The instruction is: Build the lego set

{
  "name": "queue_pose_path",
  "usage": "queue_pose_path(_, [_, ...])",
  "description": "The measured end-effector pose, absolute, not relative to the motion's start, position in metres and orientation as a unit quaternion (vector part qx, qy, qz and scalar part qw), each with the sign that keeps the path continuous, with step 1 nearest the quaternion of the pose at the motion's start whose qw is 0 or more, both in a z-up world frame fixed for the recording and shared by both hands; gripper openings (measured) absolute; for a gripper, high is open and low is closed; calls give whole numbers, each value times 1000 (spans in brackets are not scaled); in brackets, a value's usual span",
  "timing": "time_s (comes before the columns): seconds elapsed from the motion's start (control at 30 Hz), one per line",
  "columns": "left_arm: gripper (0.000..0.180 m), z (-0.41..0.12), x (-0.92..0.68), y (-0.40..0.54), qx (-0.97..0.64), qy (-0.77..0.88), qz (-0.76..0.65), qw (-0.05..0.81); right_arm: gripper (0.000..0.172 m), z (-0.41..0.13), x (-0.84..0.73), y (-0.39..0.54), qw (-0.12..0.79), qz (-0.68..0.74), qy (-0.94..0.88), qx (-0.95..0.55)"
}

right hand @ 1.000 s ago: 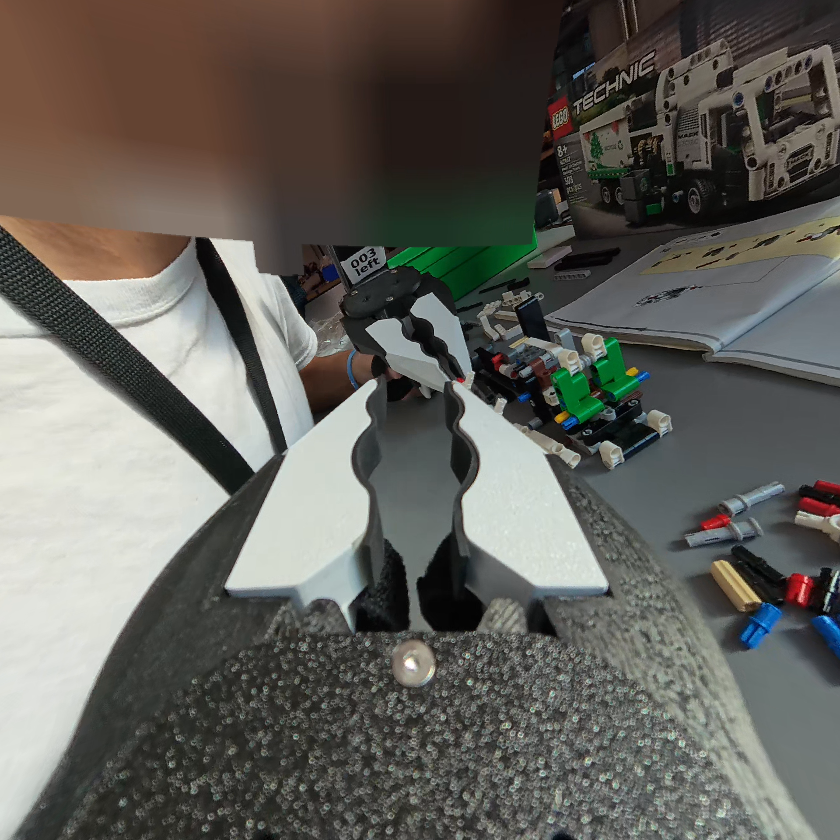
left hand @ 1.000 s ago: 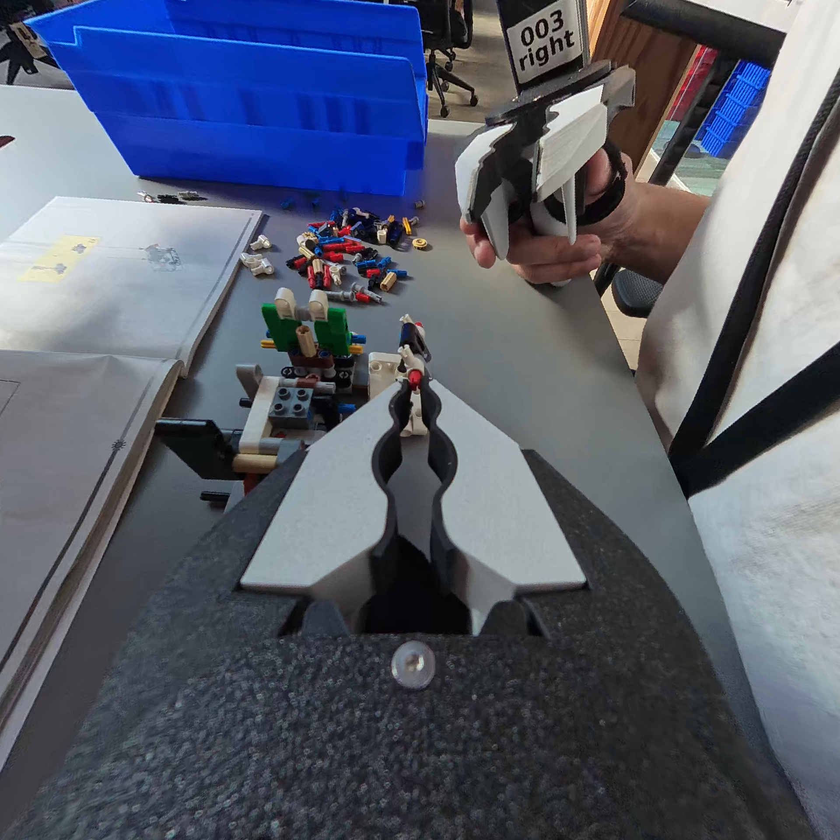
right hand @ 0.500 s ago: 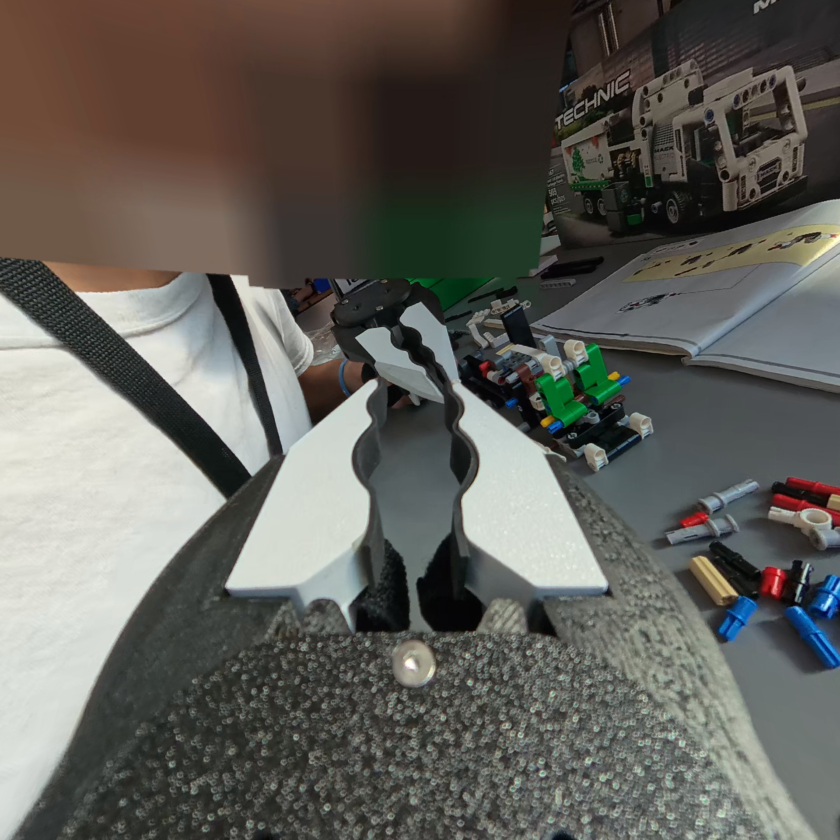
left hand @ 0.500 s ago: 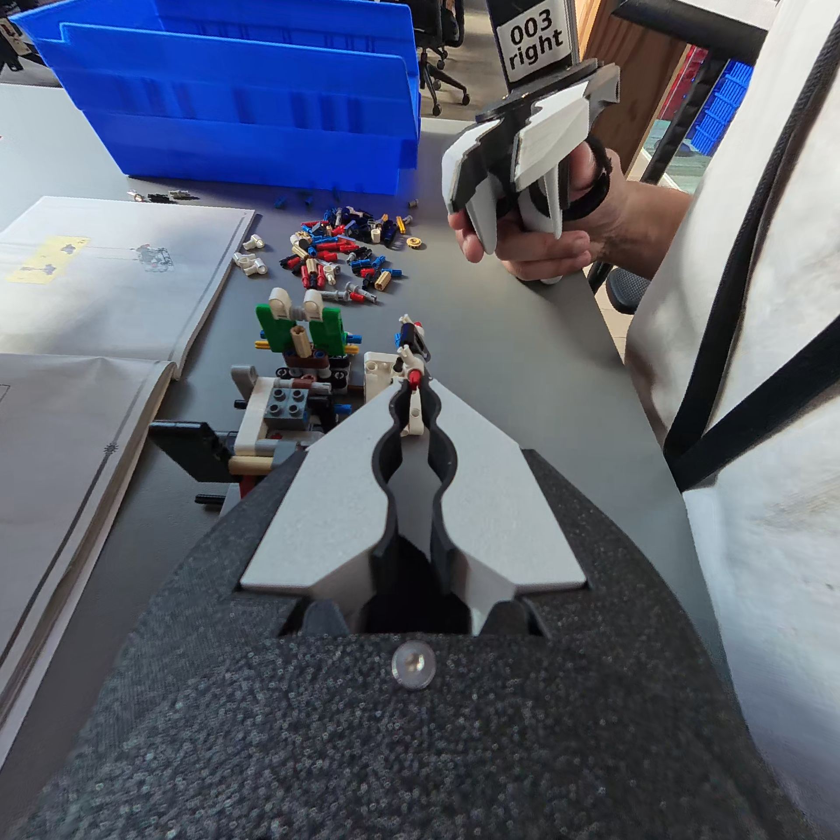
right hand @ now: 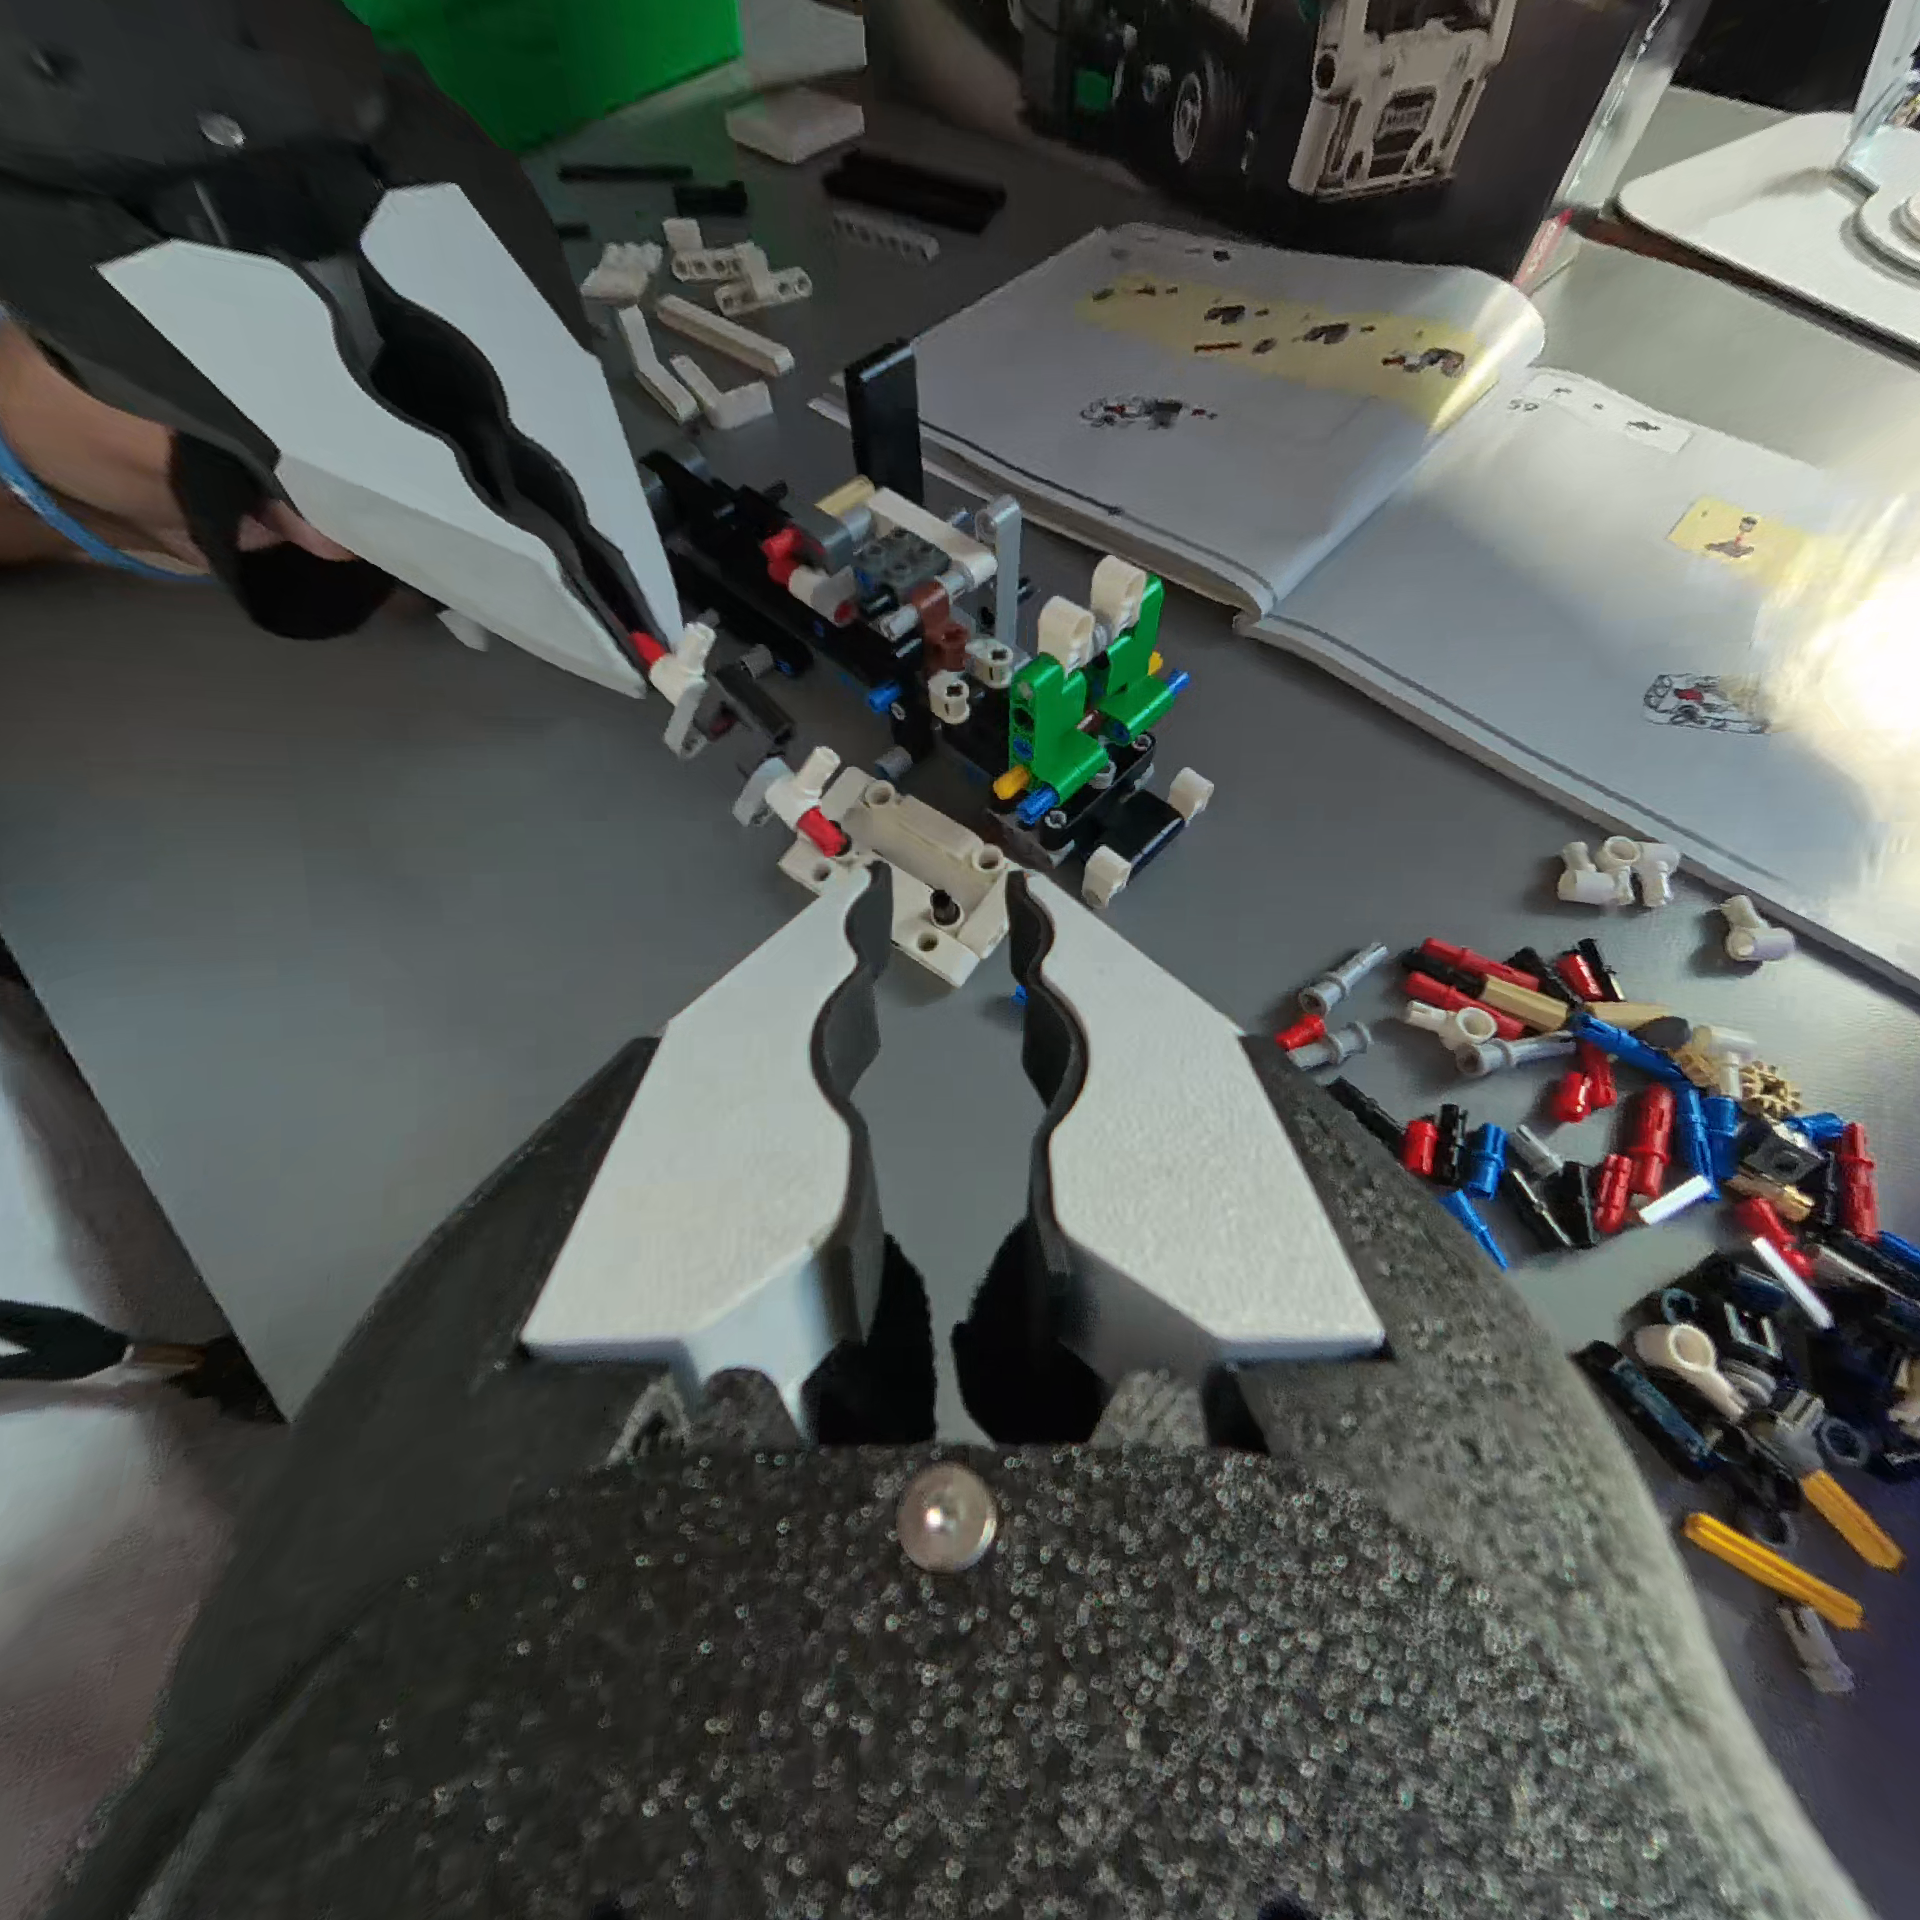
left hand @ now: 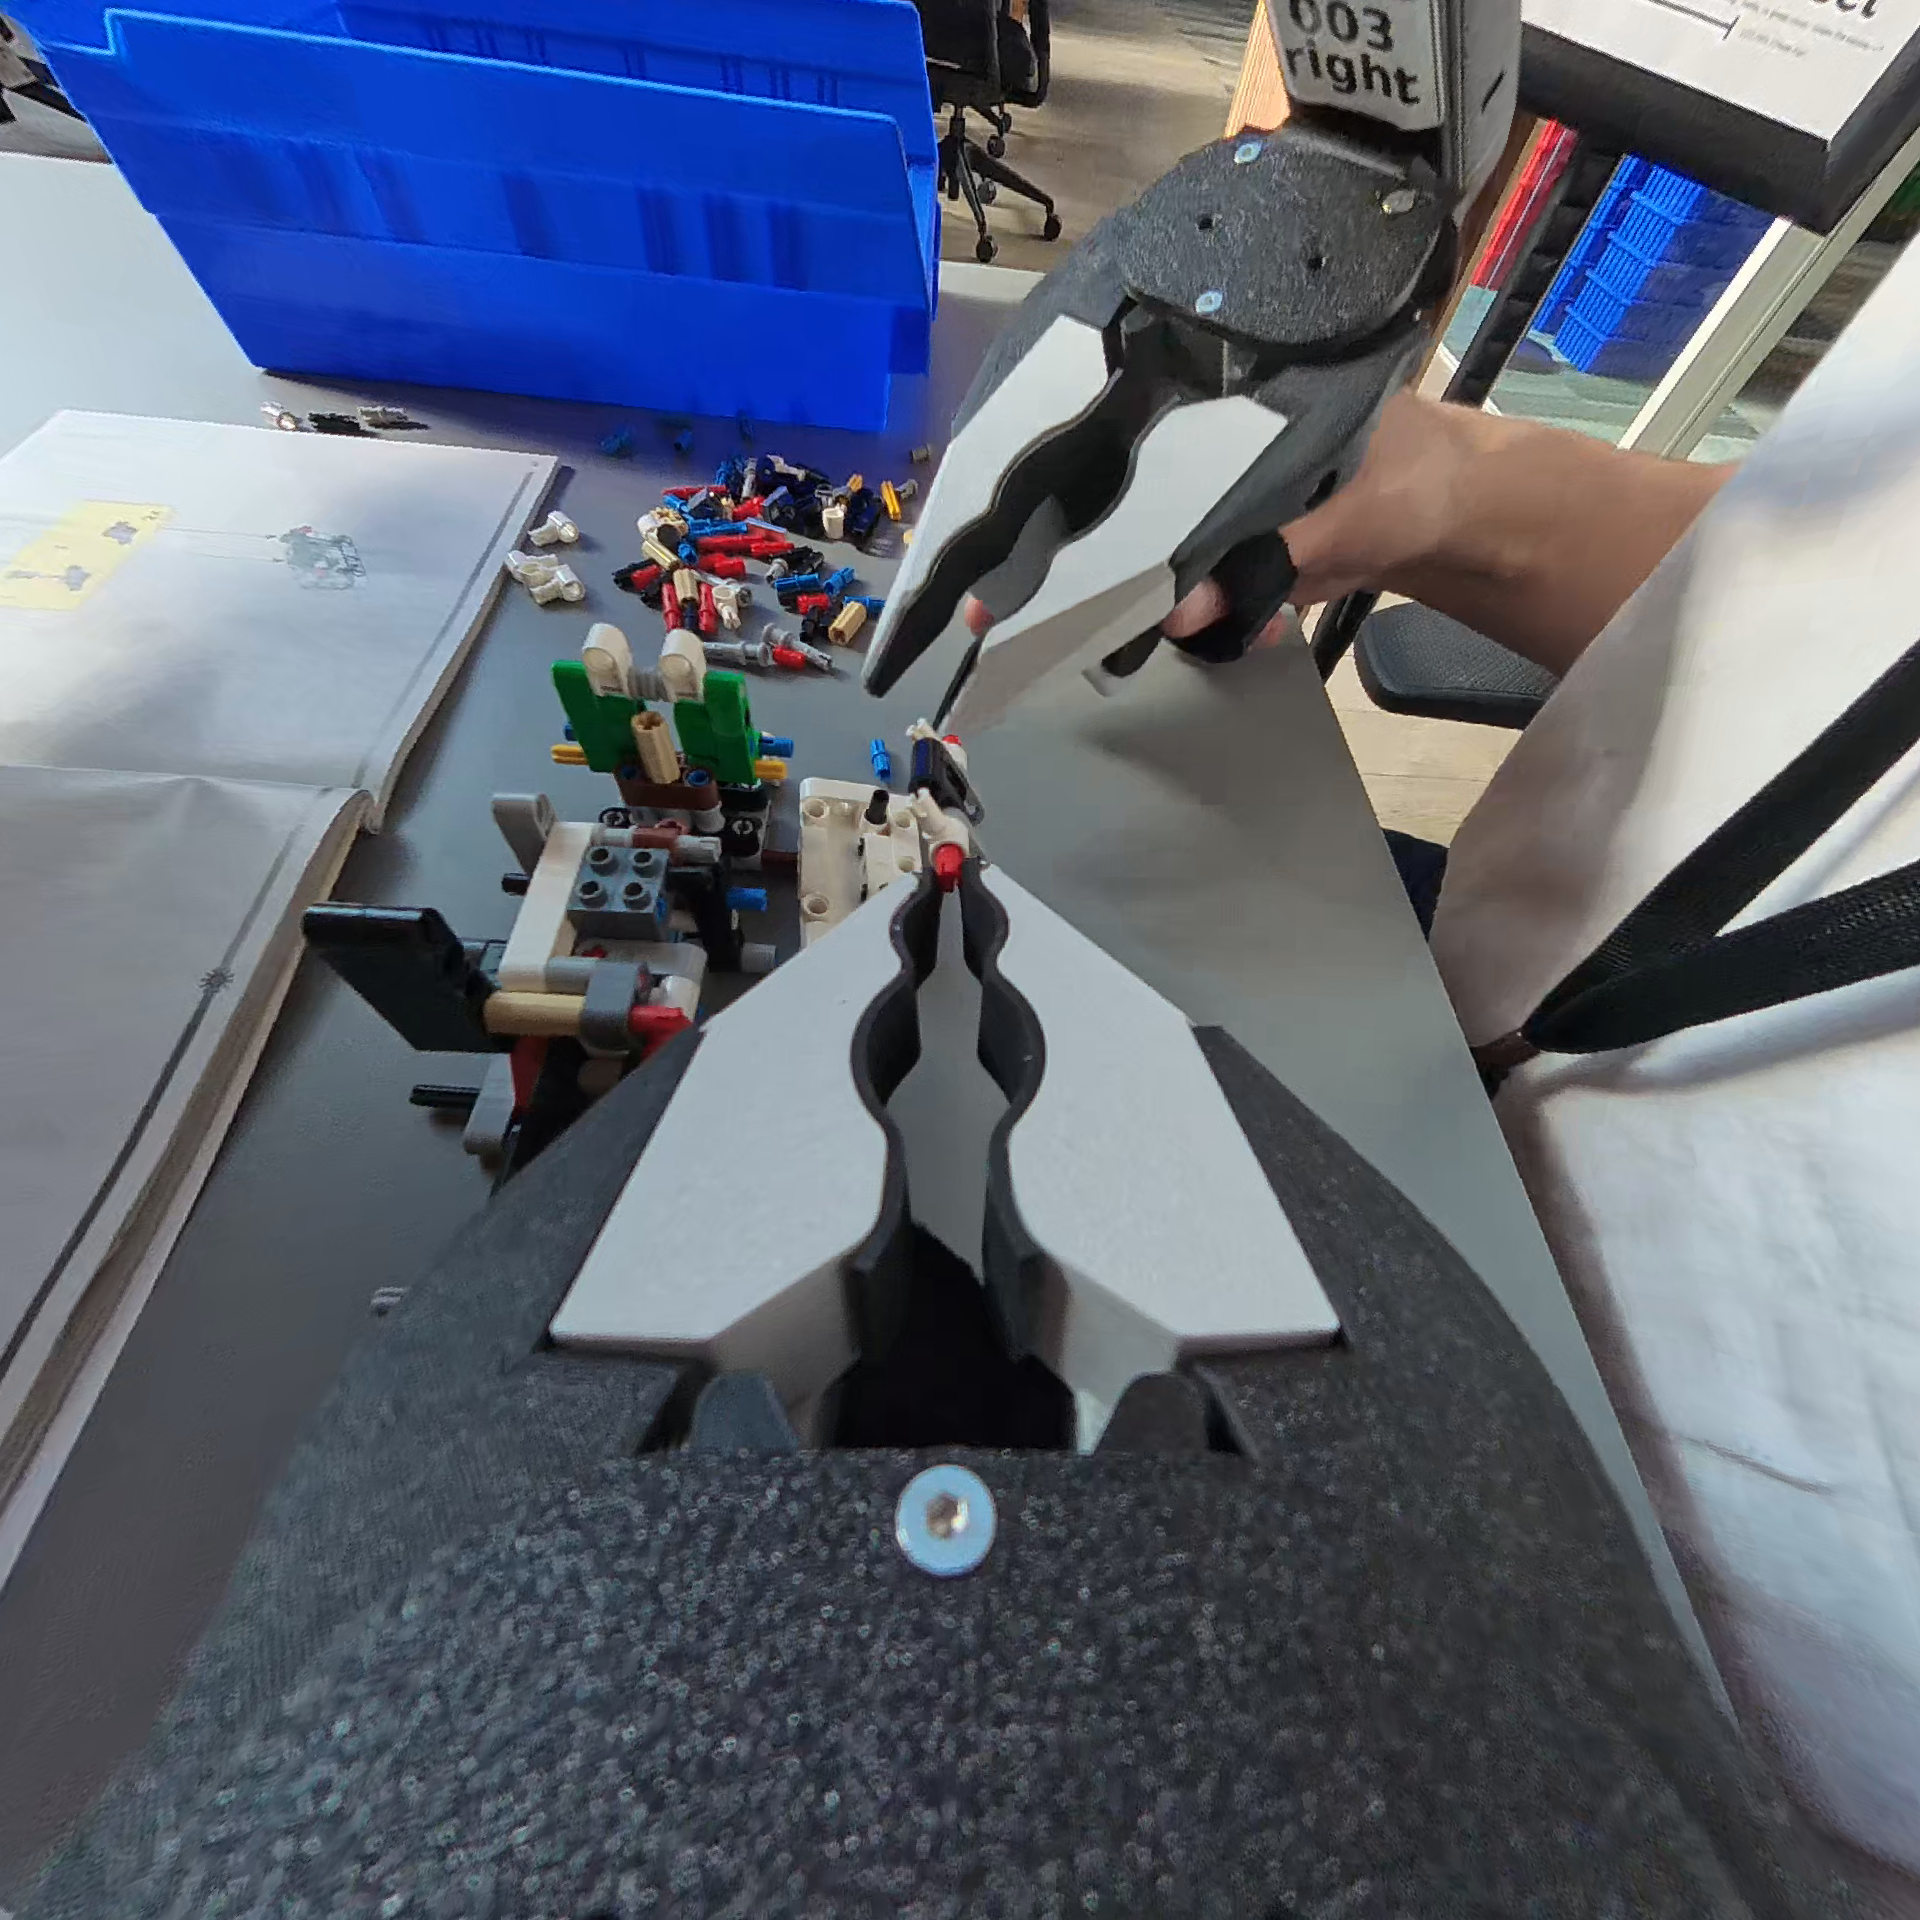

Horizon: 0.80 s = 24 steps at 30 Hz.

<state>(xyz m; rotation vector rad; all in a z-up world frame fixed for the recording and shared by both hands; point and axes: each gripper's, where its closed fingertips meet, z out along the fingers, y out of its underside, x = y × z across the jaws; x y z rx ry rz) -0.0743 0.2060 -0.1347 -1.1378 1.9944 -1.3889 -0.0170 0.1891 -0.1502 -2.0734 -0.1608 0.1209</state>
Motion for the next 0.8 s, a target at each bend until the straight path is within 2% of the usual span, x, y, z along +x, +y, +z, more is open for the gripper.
queue_pose_path(0.2, [1, -113, -72, 224, -424, 693, -516, 271, 22, -177, -21, 199, 444, 32, -22, -895])
queue_pose_path(0.23, [1, -108, -72, 227, -424, 688, -519, 278, 21, -176, -19, 200, 445, 29, -19, -895])
queue_pose_path(0.3, [1, -98, -72, 234, -425, 678, -522, 295, 4, -176, -20, 201, 446, 27, -24, -895])
queue_pose_path(0.43, [1, -83, -75, 246, -428, 660, -528, 319, 3, -175, -29, 200, 442, 35, -36, -896])
queue_pose_path(0.8, [2, -95, -105, 239, -535, 606, -538, 241, 3, -178, -67, 175, 409, 16, -40, -911])
